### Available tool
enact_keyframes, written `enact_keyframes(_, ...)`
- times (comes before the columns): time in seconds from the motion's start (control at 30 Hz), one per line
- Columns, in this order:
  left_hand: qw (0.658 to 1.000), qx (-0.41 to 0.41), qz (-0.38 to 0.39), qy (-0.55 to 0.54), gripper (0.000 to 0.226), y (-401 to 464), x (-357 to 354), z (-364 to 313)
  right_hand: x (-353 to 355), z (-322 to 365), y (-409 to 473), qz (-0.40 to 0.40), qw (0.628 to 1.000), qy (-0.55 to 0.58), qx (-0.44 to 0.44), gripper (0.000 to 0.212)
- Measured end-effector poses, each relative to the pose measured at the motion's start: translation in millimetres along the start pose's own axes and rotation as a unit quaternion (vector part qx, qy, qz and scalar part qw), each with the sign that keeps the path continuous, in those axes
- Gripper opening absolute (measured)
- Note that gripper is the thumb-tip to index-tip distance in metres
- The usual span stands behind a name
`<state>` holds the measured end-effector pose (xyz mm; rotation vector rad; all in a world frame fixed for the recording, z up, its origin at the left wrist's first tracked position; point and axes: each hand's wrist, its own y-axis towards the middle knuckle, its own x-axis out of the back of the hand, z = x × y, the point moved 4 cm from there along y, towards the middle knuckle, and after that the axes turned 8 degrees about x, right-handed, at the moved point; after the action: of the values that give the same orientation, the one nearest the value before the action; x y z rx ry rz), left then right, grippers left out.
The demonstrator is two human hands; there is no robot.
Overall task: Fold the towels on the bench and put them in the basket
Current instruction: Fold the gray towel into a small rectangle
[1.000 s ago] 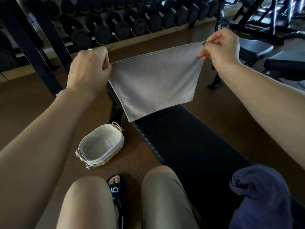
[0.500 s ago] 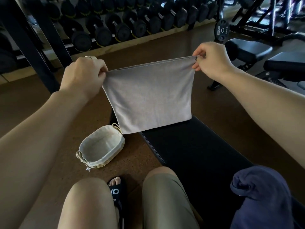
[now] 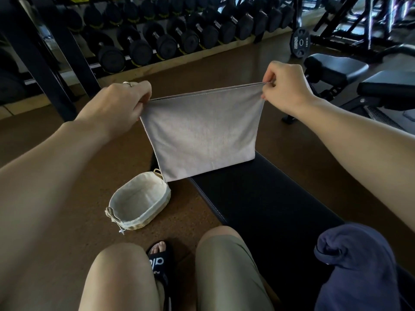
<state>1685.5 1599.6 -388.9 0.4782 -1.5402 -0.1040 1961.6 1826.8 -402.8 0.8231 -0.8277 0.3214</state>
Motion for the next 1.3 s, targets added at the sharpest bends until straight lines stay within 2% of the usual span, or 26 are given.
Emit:
enact_keyframes(0.17, 0.998, -0.029, 0.032, 0.038, 0.031, 0, -3, 0, -1, 3, 0, 0.008, 0.998, -0.042, 0.047, 0.009)
enact_keyframes(0.37, 0.996, -0.037, 0.036, 0.076, 0.036, -1, -6, 5, -6, 4, 1, -0.001, 0.995, -0.05, 0.09, 0.004)
enact_keyframes(0.5, 0.997, -0.04, 0.037, 0.061, 0.025, -1, -4, 7, -10, 0, 2, -0.004, 0.995, -0.063, 0.084, 0.006)
enact_keyframes(0.77, 0.996, -0.055, -0.013, 0.072, 0.013, 3, 8, 9, -7, -1, 3, 0.022, 0.995, -0.064, 0.067, 0.016)
enact_keyframes(1.03, 0.997, -0.044, -0.009, 0.056, 0.017, 8, 6, 13, -5, 0, 10, 0.002, 0.994, -0.082, 0.076, 0.017)
enact_keyframes(1.17, 0.997, -0.012, -0.021, 0.071, 0.03, 17, -4, 16, -9, -5, 14, -0.003, 0.993, -0.09, 0.079, 0.017)
enact_keyframes(1.3, 0.994, 0.011, -0.025, 0.106, 0.025, 36, -12, 19, -18, -11, 31, 0.007, 0.992, -0.098, 0.073, 0.017)
